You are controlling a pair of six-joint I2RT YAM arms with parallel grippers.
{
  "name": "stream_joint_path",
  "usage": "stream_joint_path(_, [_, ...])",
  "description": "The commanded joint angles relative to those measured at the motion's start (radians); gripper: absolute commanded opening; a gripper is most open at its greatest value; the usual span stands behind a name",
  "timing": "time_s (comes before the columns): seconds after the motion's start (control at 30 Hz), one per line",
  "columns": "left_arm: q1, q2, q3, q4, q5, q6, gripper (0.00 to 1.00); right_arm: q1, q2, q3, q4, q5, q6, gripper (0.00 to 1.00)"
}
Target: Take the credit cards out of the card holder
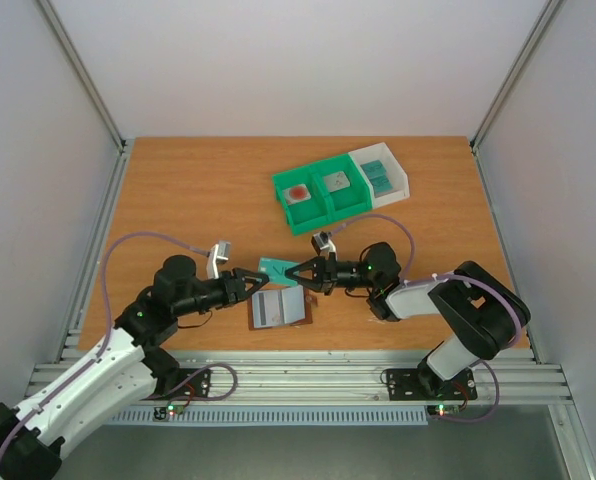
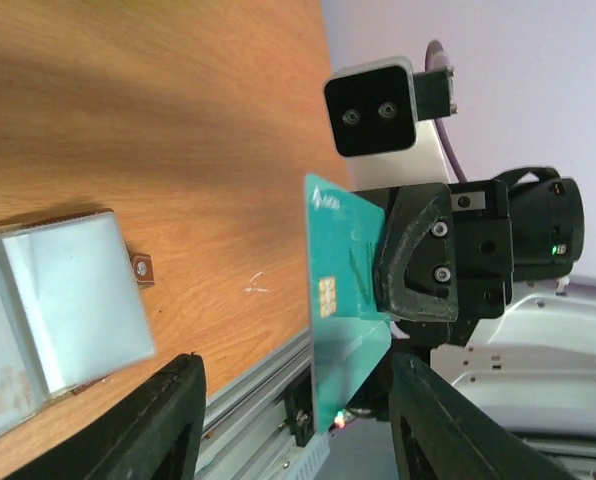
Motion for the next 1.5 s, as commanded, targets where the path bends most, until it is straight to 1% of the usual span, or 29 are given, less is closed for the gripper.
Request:
stream_joint_path(0.0, [0.008, -0.009, 0.06, -0.055, 0.065, 0.072, 0.53, -0.003, -0.029, -0.016, 0.04, -0.08, -0.021, 0.01])
stream_joint_path(0.07, [0.014, -0.004, 0.071, -0.05, 0.096, 0.079, 0.56, -0.003, -0.04, -0.016, 0.041, -0.097, -0.023, 0.01])
stream_joint_path(0.17, [0.025, 0.026, 0.073, 0.005, 0.165, 0.069, 0.59, -0.003, -0.052, -0.012, 0.041, -0.119, -0.023, 0.01])
stream_joint_path(0.3, [0.04, 0.055, 0.079, 0.046, 0.235, 0.057, 0.55, -0.003, -0.051, 0.0, 0.041, -0.152, -0.015, 0.01])
stream_joint_path(0.37, [0.052, 0.062, 0.069, 0.095, 0.276, 0.044, 0.55, -0.001, -0.05, -0.001, 0.042, -0.161, -0.02, 0.01])
stream_joint_path(0.43, [0.062, 0.089, 0.07, 0.133, 0.32, 0.019, 0.53, -0.001, -0.051, -0.002, 0.042, -0.174, -0.024, 0.01])
stream_joint_path(0.5, [0.067, 0.121, 0.08, 0.16, 0.359, 0.014, 0.5, -0.001, -0.055, -0.004, 0.042, -0.187, -0.028, 0.01])
stream_joint_path(0.6, [0.071, 0.149, 0.091, 0.169, 0.395, 0.019, 0.41, -0.001, -0.051, -0.009, 0.042, -0.194, -0.03, 0.01])
stream_joint_path(0.73, [0.078, 0.181, 0.128, 0.083, 0.414, 0.062, 0.31, -0.002, -0.045, -0.009, 0.041, -0.212, -0.028, 0.01])
stream_joint_path(0.87, [0.078, 0.214, 0.135, 0.147, 0.454, 0.046, 0.21, -0.001, -0.027, -0.003, 0.041, -0.231, -0.043, 0.01])
stream_joint_path(0.93, [0.078, 0.22, 0.145, 0.133, 0.462, 0.052, 0.14, -0.001, -0.015, -0.002, 0.042, -0.234, -0.049, 0.01])
stream_joint_path(1.0, [0.078, 0.223, 0.154, 0.089, 0.468, 0.073, 0.03, -0.001, -0.009, -0.001, 0.042, -0.234, -0.053, 0.01])
stream_joint_path(1.03, [0.078, 0.225, 0.16, 0.062, 0.467, 0.087, 0.01, -0.001, -0.008, -0.001, 0.042, -0.233, -0.053, 0.01])
stream_joint_path(1.13, [0.078, 0.229, 0.174, -0.005, 0.457, 0.139, 0.01, -0.002, -0.007, 0.002, 0.042, -0.23, -0.052, 0.02])
stream_joint_path(1.27, [0.079, 0.221, 0.163, 0.01, 0.416, 0.141, 0.0, -0.001, -0.007, -0.008, 0.041, -0.19, -0.04, 0.15])
stream_joint_path(1.33, [0.078, 0.207, 0.143, 0.064, 0.385, 0.107, 0.0, -0.001, -0.008, -0.022, 0.042, -0.148, -0.037, 0.2])
stream_joint_path(1.4, [0.078, 0.188, 0.119, 0.146, 0.349, 0.063, 0.0, -0.002, -0.013, -0.036, 0.042, -0.098, -0.035, 0.28])
stream_joint_path(1.47, [0.078, 0.169, 0.105, 0.186, 0.289, 0.026, 0.0, -0.001, -0.023, -0.039, 0.041, -0.058, -0.038, 0.35])
